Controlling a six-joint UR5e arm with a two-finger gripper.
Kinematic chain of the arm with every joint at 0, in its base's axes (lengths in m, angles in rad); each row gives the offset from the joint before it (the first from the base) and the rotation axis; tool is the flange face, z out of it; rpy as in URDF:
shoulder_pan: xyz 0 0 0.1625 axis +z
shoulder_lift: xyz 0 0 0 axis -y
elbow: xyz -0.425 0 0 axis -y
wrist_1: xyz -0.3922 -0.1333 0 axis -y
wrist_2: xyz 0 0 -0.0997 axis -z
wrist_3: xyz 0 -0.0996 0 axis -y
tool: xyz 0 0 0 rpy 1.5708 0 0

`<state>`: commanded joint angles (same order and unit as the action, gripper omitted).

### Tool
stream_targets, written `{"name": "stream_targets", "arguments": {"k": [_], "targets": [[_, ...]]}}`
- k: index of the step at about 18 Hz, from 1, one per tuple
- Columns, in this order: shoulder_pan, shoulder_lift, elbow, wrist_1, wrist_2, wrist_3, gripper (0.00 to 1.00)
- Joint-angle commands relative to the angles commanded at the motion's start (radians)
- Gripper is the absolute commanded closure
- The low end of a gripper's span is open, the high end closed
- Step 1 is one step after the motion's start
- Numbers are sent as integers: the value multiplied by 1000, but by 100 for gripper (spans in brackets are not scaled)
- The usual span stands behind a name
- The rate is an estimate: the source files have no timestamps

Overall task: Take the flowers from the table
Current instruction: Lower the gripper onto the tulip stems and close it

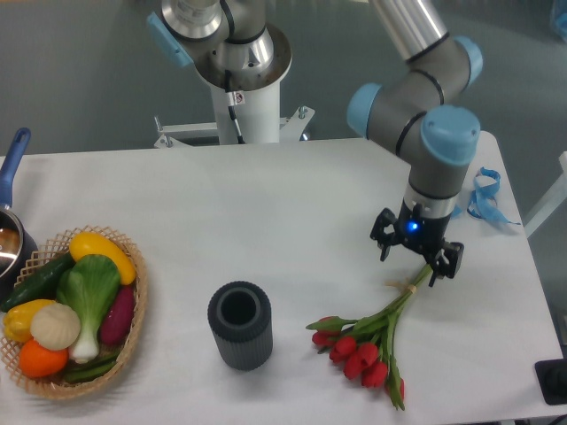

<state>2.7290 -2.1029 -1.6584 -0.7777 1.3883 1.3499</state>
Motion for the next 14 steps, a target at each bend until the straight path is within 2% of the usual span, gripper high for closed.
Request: {"name": "stream_targets", "arguments": {"k": [4,12,14], "targets": [[-18,-75,74,0,2,2,0],[-52,-104,65,2,5,-5,0],[-52,-104,65,2,3,-5,6]]}}
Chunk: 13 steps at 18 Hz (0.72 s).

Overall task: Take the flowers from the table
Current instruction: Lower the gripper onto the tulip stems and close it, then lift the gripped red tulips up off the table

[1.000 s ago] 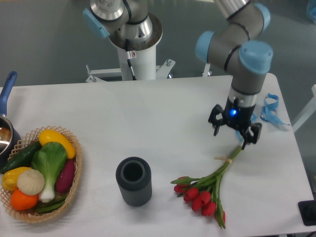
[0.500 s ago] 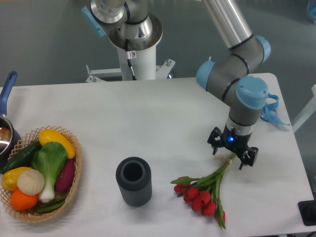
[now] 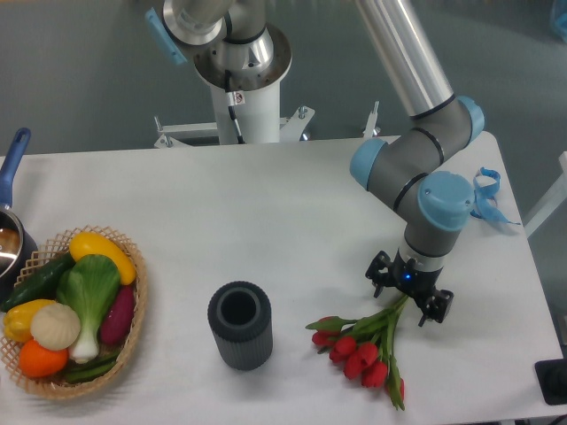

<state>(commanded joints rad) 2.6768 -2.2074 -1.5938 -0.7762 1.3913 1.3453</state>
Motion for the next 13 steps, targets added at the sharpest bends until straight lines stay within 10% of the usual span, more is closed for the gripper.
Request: {"name": "stream_targets", "arguments": {"k": [7,13], "targets": [[-5,6,8,-2,0,-29,100],[-5,9,17,0,-2,-41,100]]}}
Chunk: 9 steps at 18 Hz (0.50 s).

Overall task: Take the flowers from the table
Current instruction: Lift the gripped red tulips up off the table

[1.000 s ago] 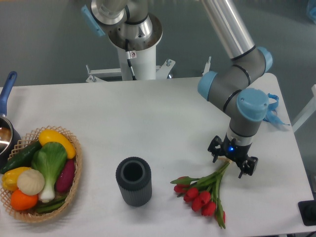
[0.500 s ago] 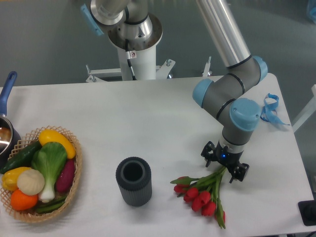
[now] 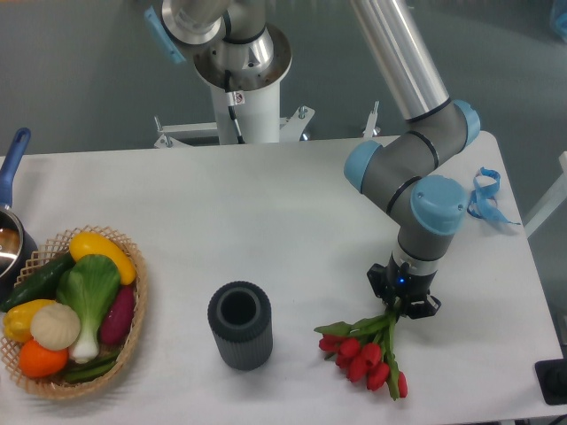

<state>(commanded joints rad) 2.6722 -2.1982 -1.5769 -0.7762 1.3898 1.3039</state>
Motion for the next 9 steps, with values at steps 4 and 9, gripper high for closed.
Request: {"name": "stream_targets", "arguments": {"k": [4,9], "targets": [[0,26,43,3,-2,-86,100],[2,135,72,5,-40,-216,100]]}}
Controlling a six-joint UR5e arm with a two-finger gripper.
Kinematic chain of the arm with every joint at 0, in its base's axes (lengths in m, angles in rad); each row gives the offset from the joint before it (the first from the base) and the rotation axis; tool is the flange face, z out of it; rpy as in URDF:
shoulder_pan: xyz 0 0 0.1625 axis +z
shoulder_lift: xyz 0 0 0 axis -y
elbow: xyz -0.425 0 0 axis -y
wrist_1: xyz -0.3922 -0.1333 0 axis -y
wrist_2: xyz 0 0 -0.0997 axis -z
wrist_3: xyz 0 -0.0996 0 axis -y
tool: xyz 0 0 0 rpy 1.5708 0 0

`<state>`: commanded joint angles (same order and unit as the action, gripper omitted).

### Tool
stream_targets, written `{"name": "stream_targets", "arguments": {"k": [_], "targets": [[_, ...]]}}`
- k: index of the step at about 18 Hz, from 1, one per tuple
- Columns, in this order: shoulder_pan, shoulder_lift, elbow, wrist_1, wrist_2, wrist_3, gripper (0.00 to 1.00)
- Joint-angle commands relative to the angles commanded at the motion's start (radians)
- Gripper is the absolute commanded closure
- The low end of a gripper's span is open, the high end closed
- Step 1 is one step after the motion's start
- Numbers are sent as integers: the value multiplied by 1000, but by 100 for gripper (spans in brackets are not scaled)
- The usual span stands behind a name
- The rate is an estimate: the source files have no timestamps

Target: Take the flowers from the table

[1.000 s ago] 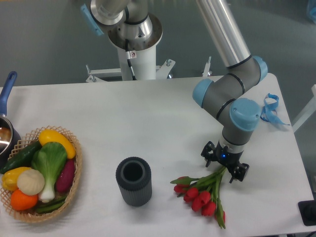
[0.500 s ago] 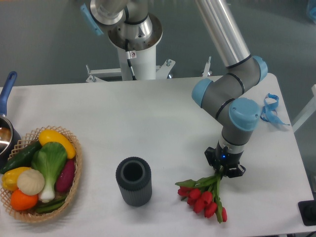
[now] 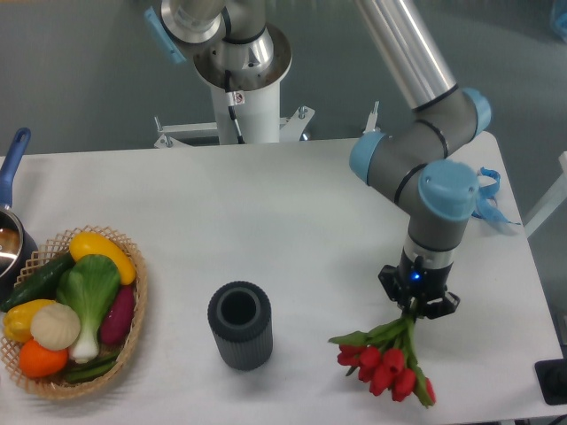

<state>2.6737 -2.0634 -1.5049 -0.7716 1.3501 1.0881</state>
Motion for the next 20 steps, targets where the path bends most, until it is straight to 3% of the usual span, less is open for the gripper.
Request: {"name": "stream_targets", "arguments": {"k": [6,11,20], "targets": [[2,103,51,3,-342,-218,100],[-5,164,54,5,-561,-235,100],[-12,180,55,6,-602,-226,100]]}}
